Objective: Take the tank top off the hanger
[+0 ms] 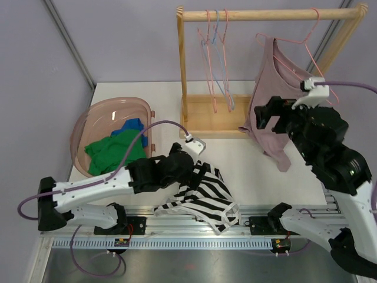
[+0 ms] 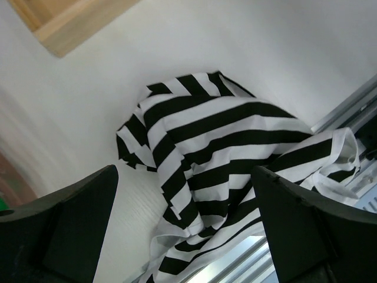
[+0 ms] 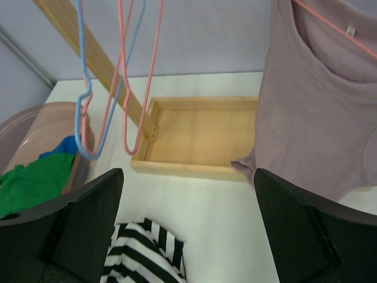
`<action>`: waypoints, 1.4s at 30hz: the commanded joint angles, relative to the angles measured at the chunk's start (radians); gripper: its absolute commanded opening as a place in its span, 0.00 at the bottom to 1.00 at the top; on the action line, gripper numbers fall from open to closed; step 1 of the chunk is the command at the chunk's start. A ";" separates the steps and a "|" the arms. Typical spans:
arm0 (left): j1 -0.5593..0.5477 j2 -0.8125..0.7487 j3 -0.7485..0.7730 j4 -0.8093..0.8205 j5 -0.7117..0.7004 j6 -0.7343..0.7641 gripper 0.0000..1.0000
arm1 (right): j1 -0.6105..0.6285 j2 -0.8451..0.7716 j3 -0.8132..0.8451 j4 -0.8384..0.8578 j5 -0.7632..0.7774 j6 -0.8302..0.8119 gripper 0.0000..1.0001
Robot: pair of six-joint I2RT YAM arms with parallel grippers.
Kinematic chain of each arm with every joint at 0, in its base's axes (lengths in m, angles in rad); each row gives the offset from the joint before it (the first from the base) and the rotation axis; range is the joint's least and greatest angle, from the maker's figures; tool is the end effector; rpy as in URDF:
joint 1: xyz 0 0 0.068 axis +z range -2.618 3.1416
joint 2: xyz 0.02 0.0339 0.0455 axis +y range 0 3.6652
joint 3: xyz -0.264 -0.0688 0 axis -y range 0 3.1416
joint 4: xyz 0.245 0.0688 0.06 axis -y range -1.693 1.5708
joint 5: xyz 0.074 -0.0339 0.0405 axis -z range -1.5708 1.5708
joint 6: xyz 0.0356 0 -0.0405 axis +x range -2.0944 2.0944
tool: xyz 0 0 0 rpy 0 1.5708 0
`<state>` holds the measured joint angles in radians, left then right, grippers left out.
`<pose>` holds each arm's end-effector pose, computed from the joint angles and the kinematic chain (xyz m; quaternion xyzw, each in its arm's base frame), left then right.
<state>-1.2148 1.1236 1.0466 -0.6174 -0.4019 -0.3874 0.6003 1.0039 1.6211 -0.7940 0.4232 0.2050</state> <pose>0.0956 -0.2171 0.3242 0.2791 0.8465 -0.1728 0.4191 0.1305 0.0716 0.5082 -0.0150 0.7615 0.0978 0.6405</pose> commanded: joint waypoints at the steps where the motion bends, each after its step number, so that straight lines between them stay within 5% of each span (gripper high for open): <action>1: -0.020 0.109 0.016 0.091 0.060 -0.005 0.99 | 0.003 -0.146 -0.124 0.006 -0.135 0.051 0.99; 17: -0.023 0.556 -0.122 0.338 0.356 -0.113 0.98 | 0.003 -0.357 -0.297 -0.027 -0.420 0.106 1.00; 22: -0.032 0.569 -0.128 0.289 0.310 -0.143 0.16 | 0.003 -0.378 -0.296 -0.013 -0.468 0.111 0.99; 25: -0.037 0.455 -0.112 0.217 0.240 -0.165 0.00 | 0.004 -0.392 -0.299 -0.007 -0.456 0.112 0.99; 32: -0.029 0.196 0.061 -0.065 -0.041 -0.180 0.00 | 0.003 -0.410 -0.308 -0.004 -0.429 0.116 0.99; 42: 0.193 0.004 0.369 -0.363 -0.152 -0.102 0.00 | 0.003 -0.416 -0.271 -0.027 -0.383 0.094 0.99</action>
<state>-1.0801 1.1767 1.3258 -0.8700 -0.4736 -0.5209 0.6003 0.5922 1.3163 -0.8364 0.0006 0.3130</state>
